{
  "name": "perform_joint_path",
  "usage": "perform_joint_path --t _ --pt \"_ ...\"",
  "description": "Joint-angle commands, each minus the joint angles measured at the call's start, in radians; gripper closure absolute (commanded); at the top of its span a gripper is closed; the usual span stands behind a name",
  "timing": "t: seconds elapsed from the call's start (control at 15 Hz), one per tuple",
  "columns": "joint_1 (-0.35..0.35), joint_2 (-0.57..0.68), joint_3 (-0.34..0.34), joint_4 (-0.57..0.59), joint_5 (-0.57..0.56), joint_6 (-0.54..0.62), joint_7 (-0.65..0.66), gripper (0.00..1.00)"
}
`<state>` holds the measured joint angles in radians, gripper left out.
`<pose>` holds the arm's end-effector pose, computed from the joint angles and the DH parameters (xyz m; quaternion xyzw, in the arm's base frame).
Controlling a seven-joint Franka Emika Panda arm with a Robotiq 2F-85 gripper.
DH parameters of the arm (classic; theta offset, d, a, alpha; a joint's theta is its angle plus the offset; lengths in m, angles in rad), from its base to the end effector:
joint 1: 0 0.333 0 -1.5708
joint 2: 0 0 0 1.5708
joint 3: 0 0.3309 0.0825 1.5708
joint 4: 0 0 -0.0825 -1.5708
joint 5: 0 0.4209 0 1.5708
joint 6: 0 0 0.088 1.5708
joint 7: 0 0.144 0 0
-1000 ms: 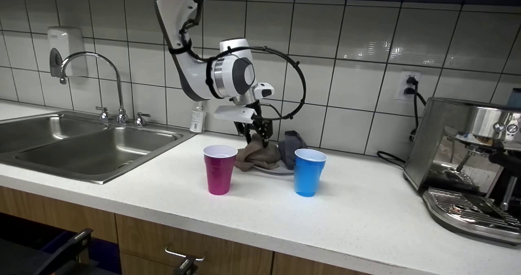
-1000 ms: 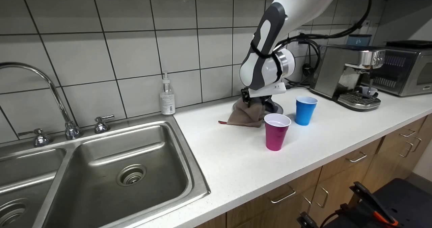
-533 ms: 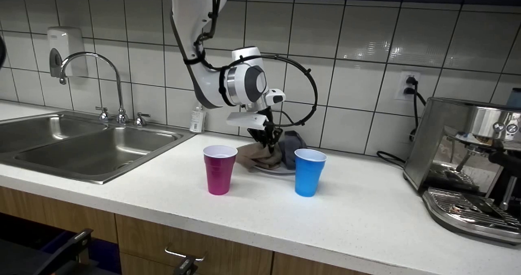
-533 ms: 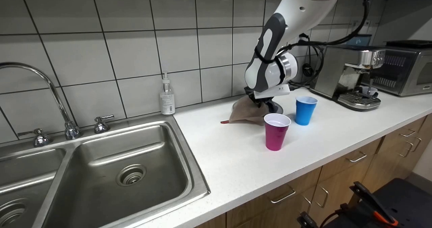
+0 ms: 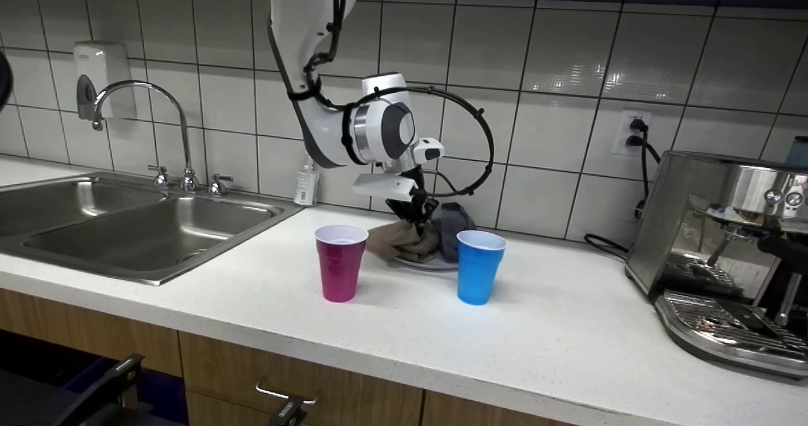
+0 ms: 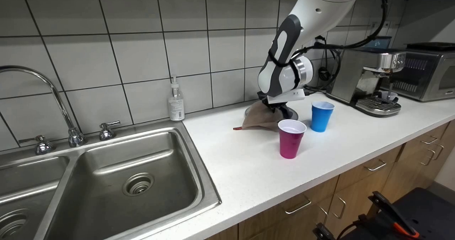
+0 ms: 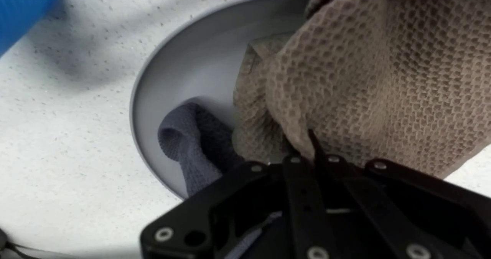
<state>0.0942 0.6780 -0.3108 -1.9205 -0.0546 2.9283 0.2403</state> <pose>0.6815 -0.1400 0.1332 0.9680 -0.1489 0.1771 0.0973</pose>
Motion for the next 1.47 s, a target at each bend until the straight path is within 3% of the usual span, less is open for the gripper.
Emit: perform_joint_path --t 0.0,0.87,1.4 --pt "-0.059 -0.087 0.064 -0.053 0.009 0.005 -0.065 0.99" --pt "-0.213 -0.420 0.274 -0.328 0.091 0.022 -0.264 0.99" --pt "-0.229 -0.565 0.354 -0.452 0.212 0.014 -0.412 0.99"
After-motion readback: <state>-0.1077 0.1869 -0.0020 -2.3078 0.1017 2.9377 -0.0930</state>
